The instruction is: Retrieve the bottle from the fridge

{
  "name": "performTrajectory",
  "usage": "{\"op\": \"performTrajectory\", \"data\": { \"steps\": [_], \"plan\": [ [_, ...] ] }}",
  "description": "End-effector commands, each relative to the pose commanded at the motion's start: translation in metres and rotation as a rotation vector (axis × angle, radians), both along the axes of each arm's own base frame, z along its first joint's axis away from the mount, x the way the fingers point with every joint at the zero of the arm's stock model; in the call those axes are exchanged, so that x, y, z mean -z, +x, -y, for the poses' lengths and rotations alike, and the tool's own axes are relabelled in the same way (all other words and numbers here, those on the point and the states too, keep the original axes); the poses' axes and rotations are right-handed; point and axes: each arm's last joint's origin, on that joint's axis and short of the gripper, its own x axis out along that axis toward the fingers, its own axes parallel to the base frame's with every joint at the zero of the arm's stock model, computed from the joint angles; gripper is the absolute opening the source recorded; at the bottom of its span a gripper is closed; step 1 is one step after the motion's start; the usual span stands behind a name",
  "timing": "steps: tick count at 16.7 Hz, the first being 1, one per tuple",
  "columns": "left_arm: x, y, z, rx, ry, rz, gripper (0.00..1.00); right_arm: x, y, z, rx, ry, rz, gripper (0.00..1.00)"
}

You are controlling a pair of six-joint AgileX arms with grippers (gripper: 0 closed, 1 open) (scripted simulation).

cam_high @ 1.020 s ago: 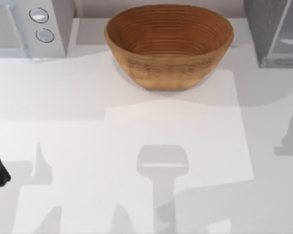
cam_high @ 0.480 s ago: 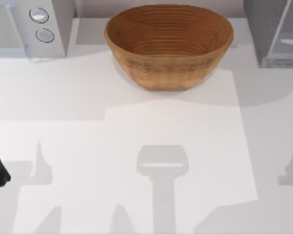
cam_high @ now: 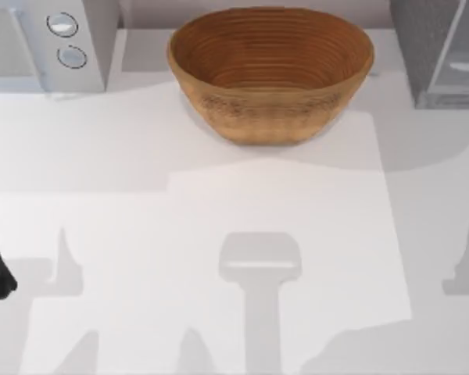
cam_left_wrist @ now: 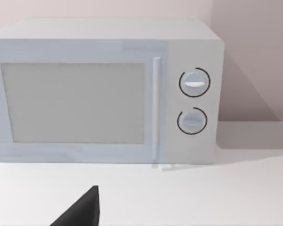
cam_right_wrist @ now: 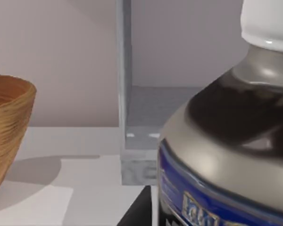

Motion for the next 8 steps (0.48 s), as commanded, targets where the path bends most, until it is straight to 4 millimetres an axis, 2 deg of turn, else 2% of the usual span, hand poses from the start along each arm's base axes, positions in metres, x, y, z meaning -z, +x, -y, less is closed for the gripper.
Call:
{"op": "performTrajectory", "data": {
  "steps": [4, 8],
  "plan": [
    [0.000, 0.000, 0.000, 0.000, 0.000, 0.000, 1.00, -0.030, 0.007, -0.011, -0.011, 0.002, 0.066, 0.00],
    [0.000, 0.000, 0.000, 0.000, 0.000, 0.000, 1.00, -0.058, 0.027, -0.038, -0.022, 0.022, 0.078, 0.00]
  ]
}}
